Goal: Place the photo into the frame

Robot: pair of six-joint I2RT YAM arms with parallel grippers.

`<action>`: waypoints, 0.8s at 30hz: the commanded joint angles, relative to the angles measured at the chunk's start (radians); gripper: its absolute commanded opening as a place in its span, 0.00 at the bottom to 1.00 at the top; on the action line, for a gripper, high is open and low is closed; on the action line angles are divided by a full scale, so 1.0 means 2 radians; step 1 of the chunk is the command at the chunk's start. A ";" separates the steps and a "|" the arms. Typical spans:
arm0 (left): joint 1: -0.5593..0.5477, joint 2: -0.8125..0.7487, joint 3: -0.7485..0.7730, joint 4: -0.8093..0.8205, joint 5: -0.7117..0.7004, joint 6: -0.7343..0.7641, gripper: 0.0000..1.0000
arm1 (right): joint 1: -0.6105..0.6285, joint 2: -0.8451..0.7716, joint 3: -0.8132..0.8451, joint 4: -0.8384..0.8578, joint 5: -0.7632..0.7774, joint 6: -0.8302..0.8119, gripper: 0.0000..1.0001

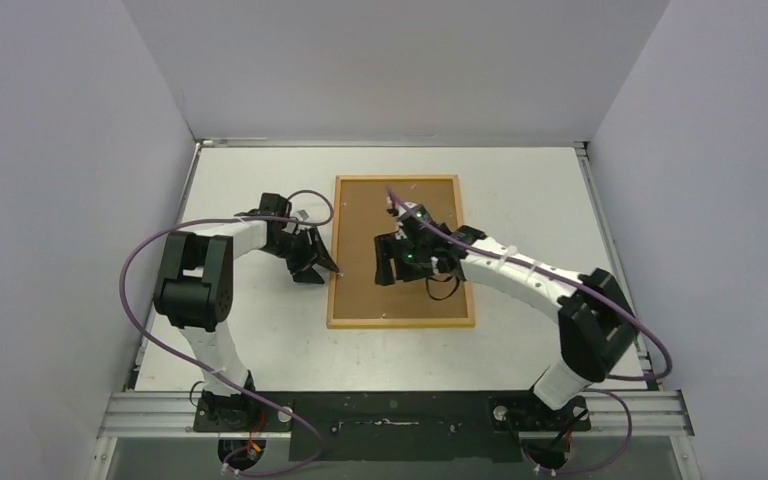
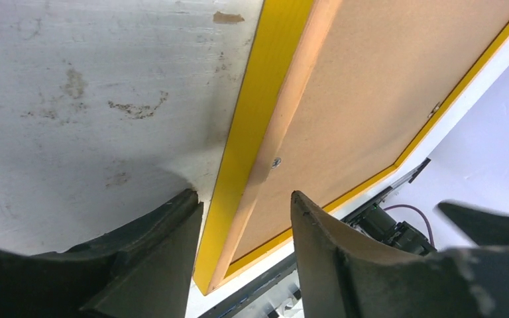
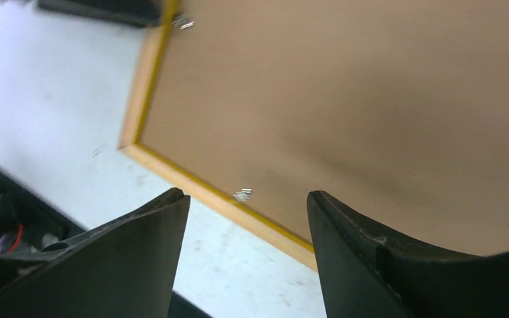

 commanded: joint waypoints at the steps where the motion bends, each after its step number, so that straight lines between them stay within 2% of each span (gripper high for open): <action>1: 0.005 -0.015 0.012 0.026 -0.006 0.010 0.52 | -0.068 -0.092 -0.059 0.002 0.142 0.042 0.69; 4: 0.009 -0.024 0.009 0.043 0.013 0.007 0.56 | -0.114 -0.129 -0.090 -0.039 0.191 0.054 0.74; 7: 0.012 -0.033 0.010 0.049 0.012 0.009 0.57 | -0.156 -0.135 -0.103 -0.085 0.194 0.058 0.76; 16: 0.035 -0.056 0.018 0.035 -0.018 0.025 0.59 | -0.203 -0.127 -0.159 -0.079 0.123 0.074 0.78; 24: 0.037 -0.069 0.006 0.030 -0.034 0.028 0.59 | -0.212 -0.097 -0.181 -0.048 0.040 0.079 0.79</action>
